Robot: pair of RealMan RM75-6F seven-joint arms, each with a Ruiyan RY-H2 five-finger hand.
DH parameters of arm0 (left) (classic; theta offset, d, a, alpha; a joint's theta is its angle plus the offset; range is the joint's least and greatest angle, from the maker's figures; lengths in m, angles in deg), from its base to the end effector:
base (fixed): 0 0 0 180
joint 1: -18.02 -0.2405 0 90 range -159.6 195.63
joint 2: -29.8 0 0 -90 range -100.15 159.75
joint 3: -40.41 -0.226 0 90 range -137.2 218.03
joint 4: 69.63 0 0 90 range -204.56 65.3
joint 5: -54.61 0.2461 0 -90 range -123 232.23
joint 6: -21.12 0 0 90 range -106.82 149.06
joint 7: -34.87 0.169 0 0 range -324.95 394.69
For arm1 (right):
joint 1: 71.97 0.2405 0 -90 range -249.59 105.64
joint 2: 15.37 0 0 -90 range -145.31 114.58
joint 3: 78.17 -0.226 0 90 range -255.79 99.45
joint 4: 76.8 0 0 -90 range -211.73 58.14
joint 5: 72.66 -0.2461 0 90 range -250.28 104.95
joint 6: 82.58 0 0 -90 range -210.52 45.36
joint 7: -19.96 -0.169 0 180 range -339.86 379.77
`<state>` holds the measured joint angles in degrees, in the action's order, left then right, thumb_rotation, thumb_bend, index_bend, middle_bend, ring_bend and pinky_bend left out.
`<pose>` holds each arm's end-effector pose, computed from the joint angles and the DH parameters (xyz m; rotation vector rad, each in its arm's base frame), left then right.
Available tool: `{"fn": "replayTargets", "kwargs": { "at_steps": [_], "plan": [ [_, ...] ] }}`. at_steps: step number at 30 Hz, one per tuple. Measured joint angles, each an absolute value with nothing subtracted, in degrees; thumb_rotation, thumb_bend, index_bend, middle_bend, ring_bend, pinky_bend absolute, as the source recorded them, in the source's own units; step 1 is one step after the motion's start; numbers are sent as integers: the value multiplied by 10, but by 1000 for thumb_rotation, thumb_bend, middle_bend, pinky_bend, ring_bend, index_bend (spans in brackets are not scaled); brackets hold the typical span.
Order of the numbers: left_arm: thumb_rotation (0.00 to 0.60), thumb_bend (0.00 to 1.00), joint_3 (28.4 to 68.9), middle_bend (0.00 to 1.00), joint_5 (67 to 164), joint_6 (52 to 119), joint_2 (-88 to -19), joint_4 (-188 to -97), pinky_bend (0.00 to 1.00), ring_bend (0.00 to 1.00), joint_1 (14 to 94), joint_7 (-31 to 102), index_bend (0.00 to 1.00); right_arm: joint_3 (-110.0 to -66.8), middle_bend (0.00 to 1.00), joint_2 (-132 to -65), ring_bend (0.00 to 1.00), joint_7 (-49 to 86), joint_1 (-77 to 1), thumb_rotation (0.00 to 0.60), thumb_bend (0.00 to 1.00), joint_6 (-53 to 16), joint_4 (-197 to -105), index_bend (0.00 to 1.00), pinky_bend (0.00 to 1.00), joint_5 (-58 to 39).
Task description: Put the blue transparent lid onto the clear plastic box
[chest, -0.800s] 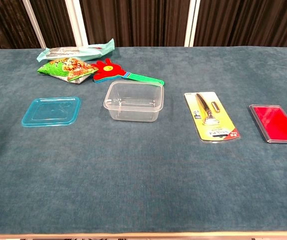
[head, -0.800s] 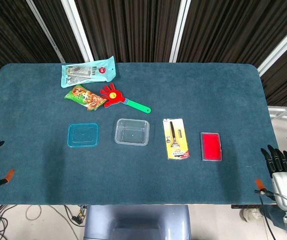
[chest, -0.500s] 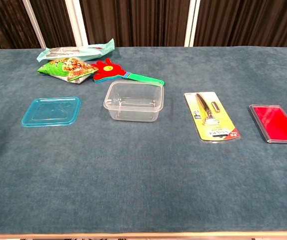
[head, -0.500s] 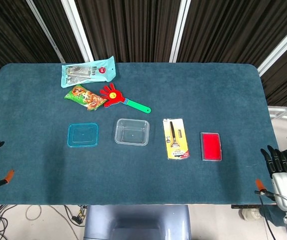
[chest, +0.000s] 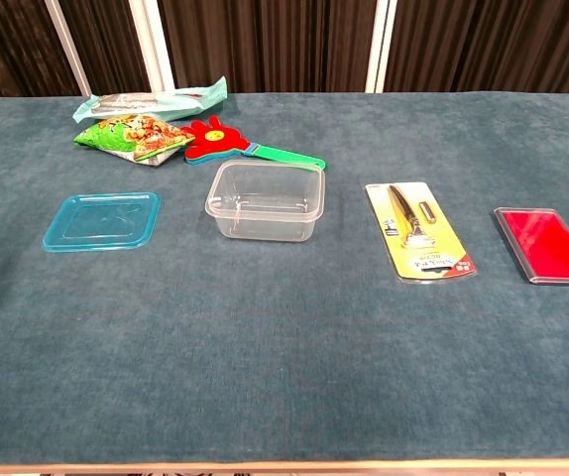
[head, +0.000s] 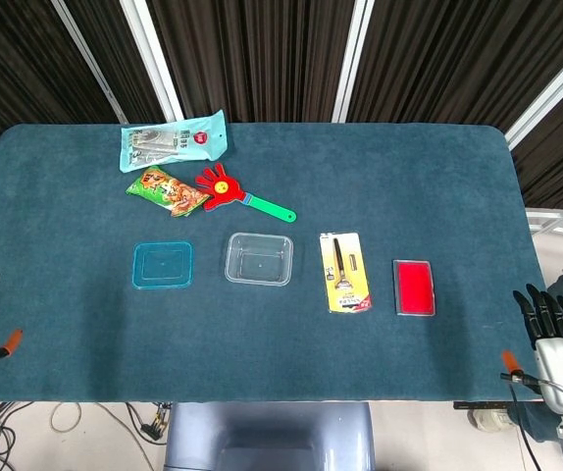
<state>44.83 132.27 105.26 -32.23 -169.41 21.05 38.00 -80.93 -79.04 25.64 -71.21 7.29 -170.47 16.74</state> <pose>-0.2995 0.2003 0.1194 -1.2382 -1.0094 -0.8469 -0.2930 -0.1845 0.1215 1.3761 -0.7990 0.8703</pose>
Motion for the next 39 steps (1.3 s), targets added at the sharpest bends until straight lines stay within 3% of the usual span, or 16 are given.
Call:
{"fn": "replayTargets", "kwargs": {
  "at_steps": [7,13,18,25,39],
  "plan": [
    [600,190,456,93,1319,1047,-321,-1692,34,54,219,388,114,-810,14,-790,0,252,-717,600,336,80,-1707,0,0,165],
    [600,180,469,92,1307,996,-307,-1696,35,54,249,379,98,-813,14,-788,0,245,-716,600,336,71,-1716,0,0,150],
    [600,141,484,76,1276,913,-286,-1710,33,34,299,394,35,-813,14,-787,0,239,-717,600,336,68,-1721,0,0,146],
    [600,102,509,58,1177,773,-270,-1721,33,28,404,468,23,-816,14,-784,0,226,-713,600,336,59,-1725,0,0,141],
    [600,100,510,59,993,701,-390,-1632,32,28,553,627,22,-818,14,-779,0,213,-715,600,336,52,-1735,0,0,126]
  ]
}}
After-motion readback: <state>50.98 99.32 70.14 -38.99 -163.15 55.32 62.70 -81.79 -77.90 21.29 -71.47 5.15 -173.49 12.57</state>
